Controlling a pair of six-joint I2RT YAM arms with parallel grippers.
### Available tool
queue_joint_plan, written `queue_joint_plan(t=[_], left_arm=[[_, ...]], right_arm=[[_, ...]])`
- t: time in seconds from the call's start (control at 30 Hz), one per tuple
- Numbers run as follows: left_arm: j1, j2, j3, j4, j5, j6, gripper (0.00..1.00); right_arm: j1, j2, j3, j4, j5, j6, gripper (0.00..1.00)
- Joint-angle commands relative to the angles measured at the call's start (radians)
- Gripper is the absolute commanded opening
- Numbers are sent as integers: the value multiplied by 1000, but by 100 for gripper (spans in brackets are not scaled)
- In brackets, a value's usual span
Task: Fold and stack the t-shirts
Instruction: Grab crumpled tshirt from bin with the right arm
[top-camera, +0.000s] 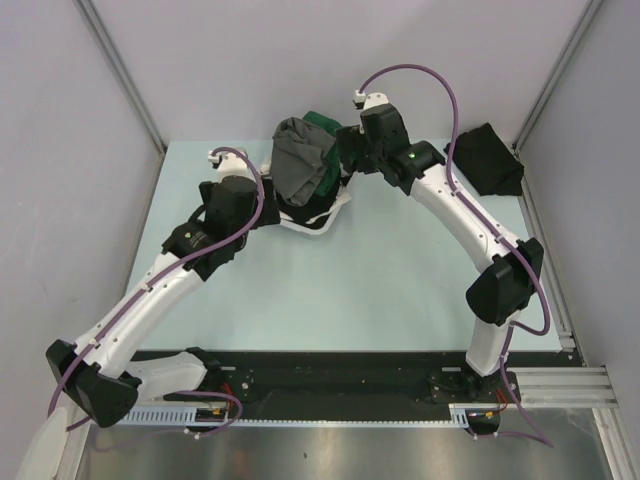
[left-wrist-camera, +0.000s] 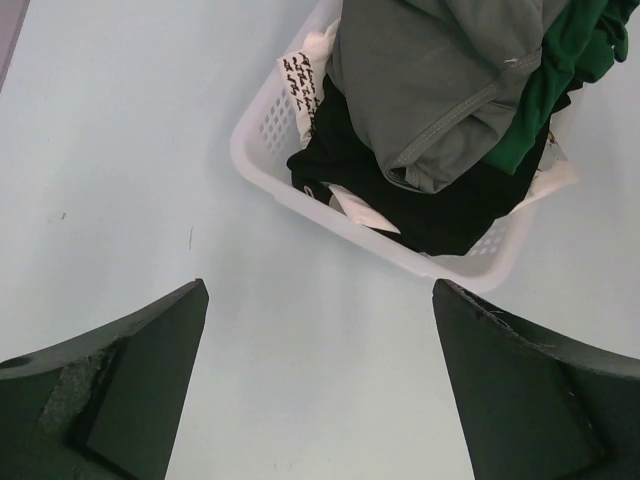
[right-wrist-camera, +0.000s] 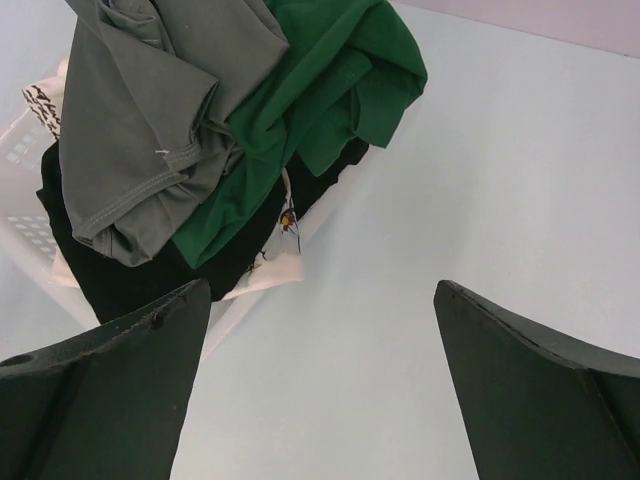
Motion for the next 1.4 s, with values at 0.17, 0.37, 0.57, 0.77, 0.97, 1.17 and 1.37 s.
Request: queue_joint_plan(t=[0.17,0.37,0.57,0.77,0.97,1.17,1.37], left_arm=[[4,-25,3,4,16,-18,100],[4,-33,-7,-8,24,-26,99],[4,-53,-27,-32,44,-31,99],[4,-96,-67,-32,48,-37,99],[4,-137,-107,-34,62,-54,99],[4,-156,-124,-43,65,-52,100],[4,-140,-86,-57,64,-32,100]], right_arm=[[5,-5,16,55,17,-13,100],[-33,80,80,4,-99,-32,100],[-114,106,114,81,-278,71,100],[-111,256,354,-17,-316,31,100],[-104,296,398,15,-349,48,100],[-78,348,412,33,-395,43,100],[-71,394,432,45,-458,79,97]])
